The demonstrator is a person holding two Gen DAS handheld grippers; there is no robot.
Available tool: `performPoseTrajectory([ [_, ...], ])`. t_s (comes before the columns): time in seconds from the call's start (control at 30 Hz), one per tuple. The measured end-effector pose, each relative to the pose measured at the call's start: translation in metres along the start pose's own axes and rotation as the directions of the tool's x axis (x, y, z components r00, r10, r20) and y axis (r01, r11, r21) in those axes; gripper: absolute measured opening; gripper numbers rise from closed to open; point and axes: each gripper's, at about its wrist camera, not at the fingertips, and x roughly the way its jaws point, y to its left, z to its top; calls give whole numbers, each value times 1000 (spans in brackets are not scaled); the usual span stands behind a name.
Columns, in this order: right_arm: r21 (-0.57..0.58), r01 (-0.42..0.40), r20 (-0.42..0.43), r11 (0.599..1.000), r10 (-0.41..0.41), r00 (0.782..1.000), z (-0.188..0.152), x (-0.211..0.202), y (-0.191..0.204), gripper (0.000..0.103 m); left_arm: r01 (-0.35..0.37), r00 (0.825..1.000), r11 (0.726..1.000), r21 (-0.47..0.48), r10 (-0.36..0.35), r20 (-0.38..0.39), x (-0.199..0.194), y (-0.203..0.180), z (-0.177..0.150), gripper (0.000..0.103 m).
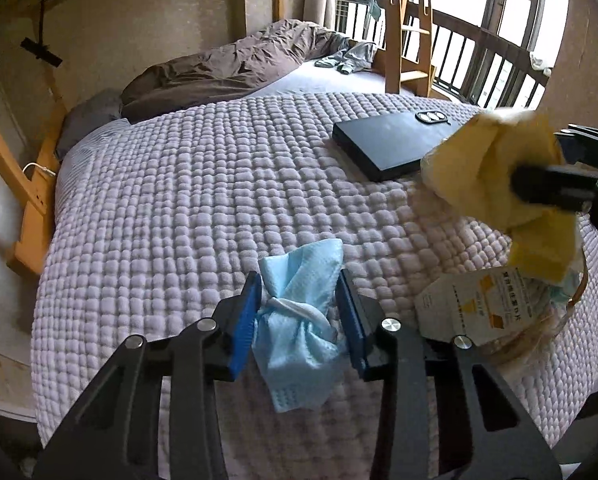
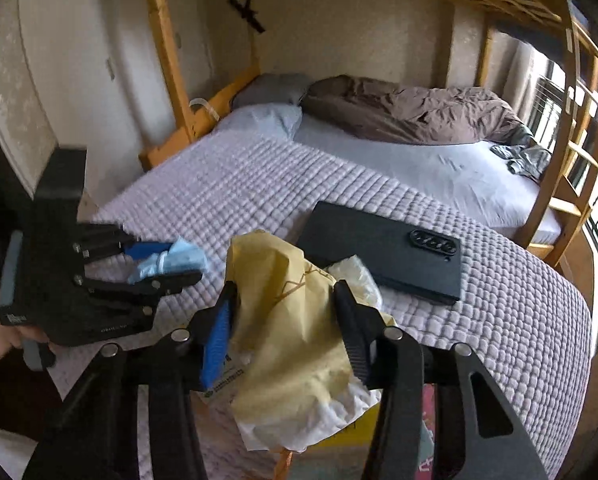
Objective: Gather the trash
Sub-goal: 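Grasp the light blue mask with the left tool while the right tool grasps the yellow paper bag, then lift the mask and yellow bag with both tools toward the white bin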
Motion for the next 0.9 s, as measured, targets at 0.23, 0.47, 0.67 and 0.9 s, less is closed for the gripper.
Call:
performPoseTrajectory([
  [0.23, 51, -11, 85, 999, 7, 996, 1, -39, -4, 48, 9, 1000, 1000, -23, -8, 28, -24, 3, -5, 41],
  [0.47, 79, -13, 150, 997, 1, 989, -7, -78, -5, 48, 47, 998, 997, -64, -43, 52, -51, 4, -12, 41],
  [0.67, 91, 12, 135, 996, -24, 991, -33, -96, 4, 48, 52, 998, 997, -61, -49, 50, -69, -6, -23, 41],
  [0.9, 165, 13, 82, 986, -27, 996, -72, -101, 8, 48, 55, 998, 996, -74, -53, 37, -87, -25, -40, 41],
])
